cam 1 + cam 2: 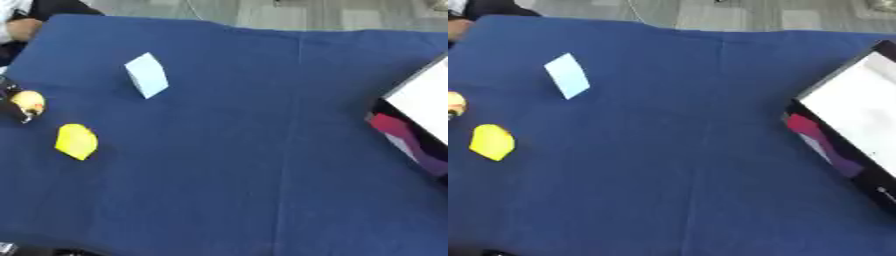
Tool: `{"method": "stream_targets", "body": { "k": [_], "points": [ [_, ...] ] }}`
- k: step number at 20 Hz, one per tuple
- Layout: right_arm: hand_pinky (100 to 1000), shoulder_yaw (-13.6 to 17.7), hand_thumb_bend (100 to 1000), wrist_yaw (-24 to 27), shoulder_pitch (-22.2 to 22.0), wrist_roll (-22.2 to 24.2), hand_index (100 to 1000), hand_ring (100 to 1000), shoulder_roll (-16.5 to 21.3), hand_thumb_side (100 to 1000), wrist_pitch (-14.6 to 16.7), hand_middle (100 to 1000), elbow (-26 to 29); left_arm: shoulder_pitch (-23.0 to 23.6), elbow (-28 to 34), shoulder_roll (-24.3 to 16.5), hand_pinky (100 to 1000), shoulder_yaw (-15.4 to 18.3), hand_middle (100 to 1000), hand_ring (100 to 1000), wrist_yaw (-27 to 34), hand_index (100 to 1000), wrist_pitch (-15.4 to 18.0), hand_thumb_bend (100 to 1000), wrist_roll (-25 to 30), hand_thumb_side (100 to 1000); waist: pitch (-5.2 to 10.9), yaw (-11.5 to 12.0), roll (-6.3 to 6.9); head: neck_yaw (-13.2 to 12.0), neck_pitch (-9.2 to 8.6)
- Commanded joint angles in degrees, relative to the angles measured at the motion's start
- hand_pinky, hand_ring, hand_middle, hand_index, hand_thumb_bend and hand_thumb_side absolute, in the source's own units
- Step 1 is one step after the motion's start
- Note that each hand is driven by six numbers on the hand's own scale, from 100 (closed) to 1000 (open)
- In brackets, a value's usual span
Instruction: Pick up the objects with one hand, pass them to the other hand, and then place them into the box on the other side of the table.
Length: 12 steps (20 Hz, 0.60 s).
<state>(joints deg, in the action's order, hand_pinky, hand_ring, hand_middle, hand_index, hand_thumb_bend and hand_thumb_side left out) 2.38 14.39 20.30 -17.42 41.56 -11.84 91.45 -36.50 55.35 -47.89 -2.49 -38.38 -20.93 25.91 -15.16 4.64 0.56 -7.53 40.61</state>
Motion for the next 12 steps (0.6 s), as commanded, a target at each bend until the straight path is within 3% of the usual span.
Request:
{"method": "stream_targets", "body": {
  "k": [1,3,4,5,12],
  "points": [
    [902,0.87,100,-0.17,0.56,-0.12,915,816,1.59,497,0.15,860,0.62,-0.22,4.16,-3.85,817,0.87,709,783,0.22,579,-0.60,236,-0.50,100,0.36,0.10,-0.60,0.47,-0.38],
    [902,0.88,100,-0.16,0.53,-0.12,915,816,1.65,497,0.17,860,0.63,0.20,6.56,-4.24,815,1.05,707,780,0.49,578,-0.91,228,-0.83,100,0.47,0.13,-0.58,0.84,-0.28],
    [902,0.89,100,-0.15,0.52,-0.13,915,816,1.70,509,0.19,860,0.66,0.43,7.83,-4.43,813,1.12,707,778,0.55,577,-1.03,211,-1.03,145,0.53,0.13,-0.57,1.13,-0.21],
    [902,0.91,100,-0.14,0.52,-0.15,914,816,1.76,495,0.20,860,0.71,0.68,9.32,-4.61,812,1.20,704,777,0.60,577,-1.03,224,-1.32,100,0.60,0.13,-0.54,1.51,-0.13],
    [902,0.86,100,0.08,0.86,-0.12,914,816,1.98,491,0.29,861,1.34,2.55,19.26,-4.96,811,1.44,699,775,3.53,579,-1.32,139,-2.58,100,0.94,0.09,-0.38,3.88,0.31]
  ]
}}
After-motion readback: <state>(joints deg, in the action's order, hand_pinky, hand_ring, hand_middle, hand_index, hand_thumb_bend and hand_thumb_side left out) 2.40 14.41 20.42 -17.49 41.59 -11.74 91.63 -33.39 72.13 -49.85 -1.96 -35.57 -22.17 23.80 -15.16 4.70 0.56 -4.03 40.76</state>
